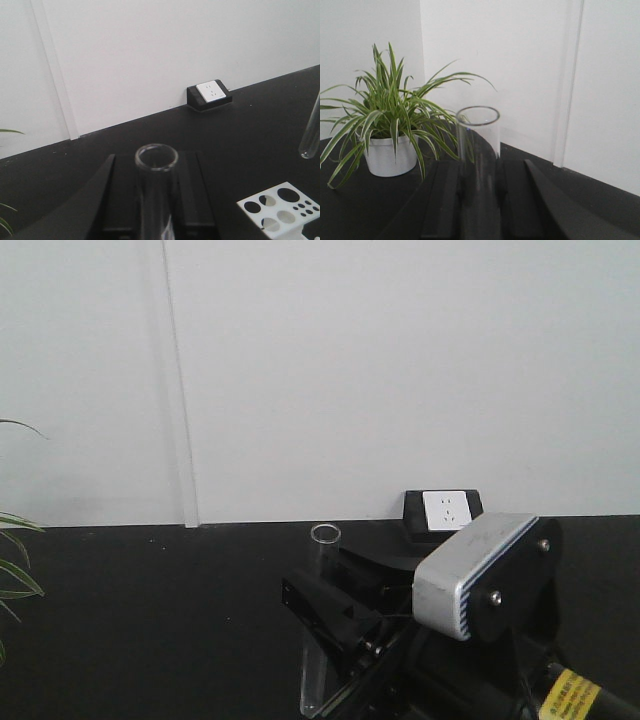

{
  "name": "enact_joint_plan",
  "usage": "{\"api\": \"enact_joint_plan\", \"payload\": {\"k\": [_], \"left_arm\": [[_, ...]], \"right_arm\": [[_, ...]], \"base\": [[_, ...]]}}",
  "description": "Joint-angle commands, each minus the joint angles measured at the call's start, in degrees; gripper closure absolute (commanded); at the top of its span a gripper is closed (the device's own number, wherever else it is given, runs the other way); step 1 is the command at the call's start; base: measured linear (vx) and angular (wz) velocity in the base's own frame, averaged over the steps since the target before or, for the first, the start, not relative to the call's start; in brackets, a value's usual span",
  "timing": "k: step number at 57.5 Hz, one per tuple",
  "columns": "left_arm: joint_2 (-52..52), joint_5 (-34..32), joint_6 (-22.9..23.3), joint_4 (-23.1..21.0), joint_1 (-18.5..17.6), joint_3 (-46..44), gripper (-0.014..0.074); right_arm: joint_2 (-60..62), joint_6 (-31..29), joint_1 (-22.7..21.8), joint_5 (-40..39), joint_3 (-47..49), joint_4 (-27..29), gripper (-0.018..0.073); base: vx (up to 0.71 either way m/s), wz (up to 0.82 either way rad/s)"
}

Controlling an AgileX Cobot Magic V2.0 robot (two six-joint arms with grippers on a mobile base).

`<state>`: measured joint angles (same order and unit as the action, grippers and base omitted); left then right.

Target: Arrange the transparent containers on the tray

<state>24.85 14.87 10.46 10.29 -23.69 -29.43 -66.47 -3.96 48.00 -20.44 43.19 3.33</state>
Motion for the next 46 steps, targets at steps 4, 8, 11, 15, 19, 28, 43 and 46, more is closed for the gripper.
{"api": "enact_joint_plan", "payload": {"k": [4,8,11,15,19,28,43,46], "left_arm": [[0.21,-4.99,0.33,0.19,-0.16,-1.56,0.0430],[0.21,-4.99,0.33,0.19,-0.16,-1.56,0.0430],[0.21,-4.99,0.33,0.19,-0.16,-1.56,0.0430],[0.21,-4.99,0.33,0.19,-0.16,-1.56,0.0430],[0.21,-4.99,0.33,0.19,-0.16,-1.56,0.0430],[0.21,-4.99,0.33,0.19,-0.16,-1.56,0.0430],[0.21,-4.99,0.33,0.19,-0.16,-1.56,0.0430],[0.21,-4.99,0.33,0.19,-0.16,-1.56,0.0430]], "right_arm": [[1.37,-0.52,-0.01,-3.73,2.15,-0.58,0.0330],[1.37,-0.52,-0.01,-3.73,2.15,-0.58,0.0330],[1.37,-0.52,-0.01,-3.71,2.07,-0.58,0.0330],[1.37,-0.52,-0.01,-3.64,2.01,-0.58,0.0330],[1.37,-0.52,-0.01,-3.64,2.01,-0.58,0.0330],[1.37,-0.52,-0.01,-3.69,2.02,-0.58,0.0330],[1.37,-0.52,-0.01,-3.69,2.02,-0.58,0.0330],[1.37,-0.52,-0.01,-3.69,2.02,-0.58,0.0330]], "base": [[0.00,0.00],[0.00,0.00],[0.00,0.00],[0.00,0.00],[0.00,0.00],[0.00,0.00],[0.00,0.00],[0.00,0.00]]}}
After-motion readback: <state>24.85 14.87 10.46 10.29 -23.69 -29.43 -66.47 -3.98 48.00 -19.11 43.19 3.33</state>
